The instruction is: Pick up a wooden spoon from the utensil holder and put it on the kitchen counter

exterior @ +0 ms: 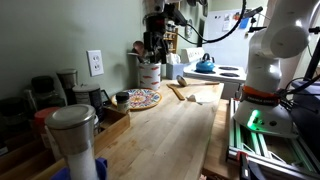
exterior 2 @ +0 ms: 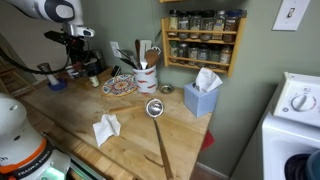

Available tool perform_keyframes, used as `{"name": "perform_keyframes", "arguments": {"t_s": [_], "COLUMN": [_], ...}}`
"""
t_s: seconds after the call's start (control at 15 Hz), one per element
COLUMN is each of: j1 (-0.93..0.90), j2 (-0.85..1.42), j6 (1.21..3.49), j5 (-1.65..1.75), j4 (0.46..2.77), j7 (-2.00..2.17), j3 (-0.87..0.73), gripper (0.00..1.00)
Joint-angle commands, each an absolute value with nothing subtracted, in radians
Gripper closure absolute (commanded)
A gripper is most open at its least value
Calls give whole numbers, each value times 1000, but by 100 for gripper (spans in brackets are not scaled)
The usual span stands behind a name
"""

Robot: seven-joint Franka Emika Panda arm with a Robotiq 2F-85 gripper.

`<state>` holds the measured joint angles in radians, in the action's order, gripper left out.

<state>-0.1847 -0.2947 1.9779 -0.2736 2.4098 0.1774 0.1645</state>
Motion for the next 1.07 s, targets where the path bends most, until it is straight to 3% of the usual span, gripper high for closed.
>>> {"name": "perform_keyframes", "arguments": {"t_s": [0.0,1.0], "j1": [-141,122], "j2": [-370,-599], "j6": [1927,1900], "j5": [-228,-111], "j4": [2420,2434], "j7": [208,456], "j3": [147,63], "gripper": [0,0]}}
